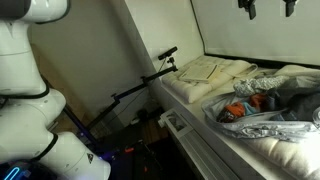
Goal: Close the bag
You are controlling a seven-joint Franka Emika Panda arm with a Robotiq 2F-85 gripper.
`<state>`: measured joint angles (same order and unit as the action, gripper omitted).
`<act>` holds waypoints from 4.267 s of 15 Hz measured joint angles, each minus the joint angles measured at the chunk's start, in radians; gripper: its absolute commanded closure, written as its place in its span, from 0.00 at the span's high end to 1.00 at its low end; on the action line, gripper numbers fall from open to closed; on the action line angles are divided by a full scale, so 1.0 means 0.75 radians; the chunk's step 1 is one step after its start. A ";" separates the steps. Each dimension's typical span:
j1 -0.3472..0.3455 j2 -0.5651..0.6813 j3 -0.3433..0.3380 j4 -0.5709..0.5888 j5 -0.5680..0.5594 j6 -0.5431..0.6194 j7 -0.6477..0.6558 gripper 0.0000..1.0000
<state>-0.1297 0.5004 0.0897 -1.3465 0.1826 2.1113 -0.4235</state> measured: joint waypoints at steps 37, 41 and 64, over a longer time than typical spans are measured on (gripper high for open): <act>0.091 0.794 -0.109 1.029 -0.189 -0.643 0.526 1.00; 0.095 0.829 -0.133 1.055 -0.198 -0.645 0.530 1.00; 0.155 0.896 -0.254 1.100 -0.342 -0.643 0.654 1.00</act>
<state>-0.0133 1.1722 -0.1006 -0.5217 -0.0737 1.6291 0.0670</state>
